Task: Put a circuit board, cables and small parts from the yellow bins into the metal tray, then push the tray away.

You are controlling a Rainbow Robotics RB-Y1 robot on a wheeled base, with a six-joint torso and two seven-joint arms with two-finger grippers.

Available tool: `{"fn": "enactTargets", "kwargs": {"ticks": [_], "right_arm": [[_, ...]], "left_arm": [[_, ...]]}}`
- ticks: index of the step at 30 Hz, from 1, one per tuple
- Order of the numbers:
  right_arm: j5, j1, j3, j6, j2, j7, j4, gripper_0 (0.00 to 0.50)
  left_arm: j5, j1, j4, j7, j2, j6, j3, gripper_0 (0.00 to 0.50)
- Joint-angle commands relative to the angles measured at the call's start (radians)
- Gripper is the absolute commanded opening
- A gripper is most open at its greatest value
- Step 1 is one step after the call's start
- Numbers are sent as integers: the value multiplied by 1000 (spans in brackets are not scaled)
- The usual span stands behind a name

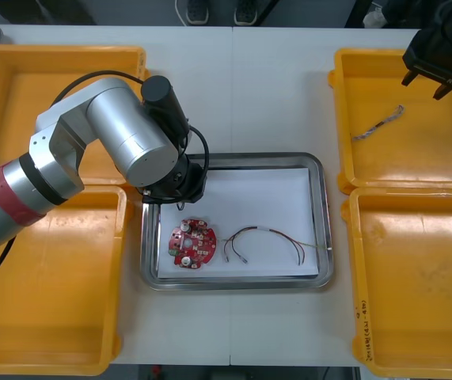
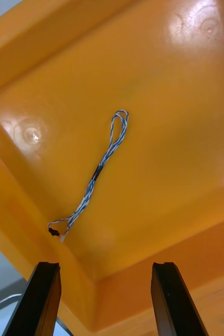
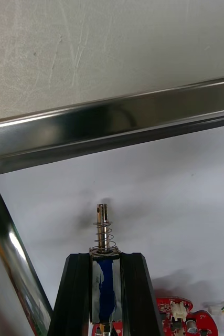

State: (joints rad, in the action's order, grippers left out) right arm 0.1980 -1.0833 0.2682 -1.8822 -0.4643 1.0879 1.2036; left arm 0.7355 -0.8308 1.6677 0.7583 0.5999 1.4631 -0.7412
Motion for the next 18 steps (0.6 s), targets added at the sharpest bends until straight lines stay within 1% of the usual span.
{"fn": "enactTargets", "kwargs": {"ticks": [1, 2, 3, 4, 6, 7, 8, 11, 14, 15, 18], "right_arm": [[-22, -73, 8, 37, 6, -85, -38, 500], [-31, -89, 6, 57, 7, -89, -73, 500], [-34, -93, 6, 60, 6, -91, -81, 500], [-40, -104, 6, 74, 6, -94, -104, 500], [-48, -113, 6, 100, 6, -103, -133, 500], [-49, -115, 6, 109, 6, -105, -141, 500], [-52, -122, 6, 129, 6, -111, -160, 500], [-58, -142, 8, 179, 10, -143, -219, 500], [-69, -172, 6, 241, 19, -207, -292, 500], [-69, -172, 6, 241, 19, -207, -292, 500], [-83, -218, 6, 313, 26, -260, -400, 500]], "left_arm": [[-5, 6, 7, 23, -15, -10, -14, 53], [-2, 7, 9, 24, -14, -10, -14, 222], [-1, 7, 9, 24, -14, -10, -14, 268], [1, 7, 9, 24, -11, -10, -14, 368], [1, 6, 9, 24, -9, -10, -14, 462], [1, 6, 9, 24, -9, -10, -12, 488], [1, 6, 10, 24, -6, -10, -12, 500], [7, 6, 18, 24, -2, -10, -9, 500], [19, 6, 38, 24, 6, -9, 6, 500], [19, 6, 38, 24, 6, -9, 6, 500], [50, 4, 75, 29, 17, 25, 62, 500]]}}
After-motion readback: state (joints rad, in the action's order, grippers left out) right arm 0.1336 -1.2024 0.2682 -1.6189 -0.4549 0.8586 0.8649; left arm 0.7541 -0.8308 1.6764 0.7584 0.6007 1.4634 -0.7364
